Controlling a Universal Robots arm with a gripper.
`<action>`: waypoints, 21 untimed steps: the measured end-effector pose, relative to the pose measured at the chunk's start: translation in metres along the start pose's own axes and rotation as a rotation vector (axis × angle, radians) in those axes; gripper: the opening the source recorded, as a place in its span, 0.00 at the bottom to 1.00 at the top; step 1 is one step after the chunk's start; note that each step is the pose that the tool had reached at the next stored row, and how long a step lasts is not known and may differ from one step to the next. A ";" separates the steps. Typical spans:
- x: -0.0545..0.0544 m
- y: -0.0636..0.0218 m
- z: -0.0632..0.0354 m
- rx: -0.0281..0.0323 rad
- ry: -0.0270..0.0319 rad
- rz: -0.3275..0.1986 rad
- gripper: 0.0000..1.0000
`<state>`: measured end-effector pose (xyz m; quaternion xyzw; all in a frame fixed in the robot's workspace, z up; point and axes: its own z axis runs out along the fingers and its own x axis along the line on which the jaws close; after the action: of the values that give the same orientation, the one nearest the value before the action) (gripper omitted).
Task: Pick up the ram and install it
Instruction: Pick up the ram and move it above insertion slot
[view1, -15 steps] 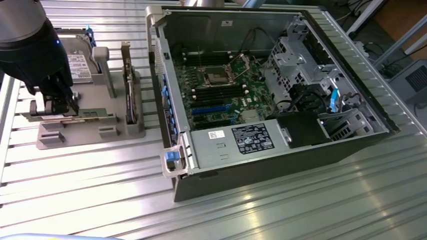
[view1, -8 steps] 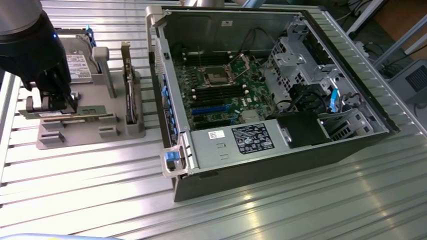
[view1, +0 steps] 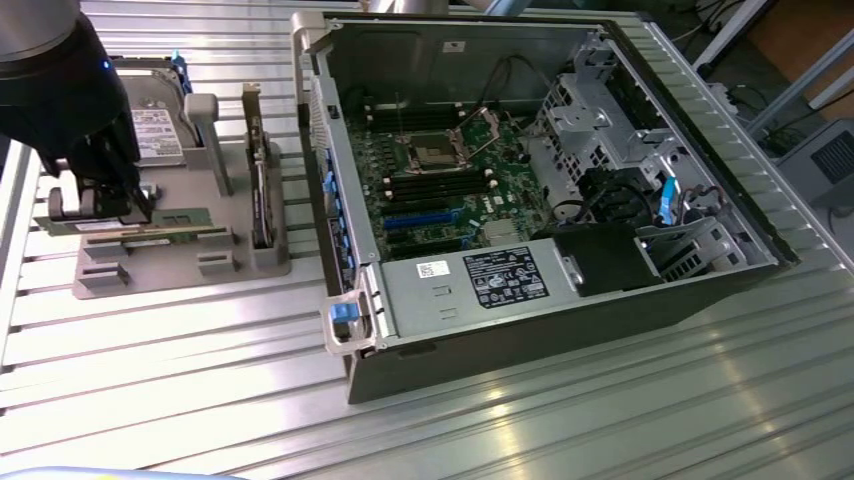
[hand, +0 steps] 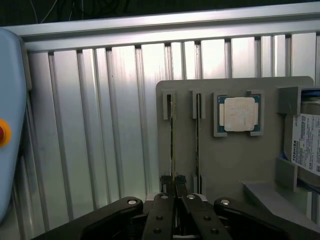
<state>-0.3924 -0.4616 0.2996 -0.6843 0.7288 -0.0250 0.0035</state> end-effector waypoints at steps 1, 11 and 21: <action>0.000 0.0000 -0.0008 0.0000 0.0001 0.000 0.12; 0.000 -0.0002 -0.0044 0.0001 0.0011 0.000 0.12; 0.000 -0.0005 -0.0121 0.0003 0.0035 0.000 0.12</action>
<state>-0.3924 -0.4616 0.3118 -0.6843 0.7288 -0.0263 0.0023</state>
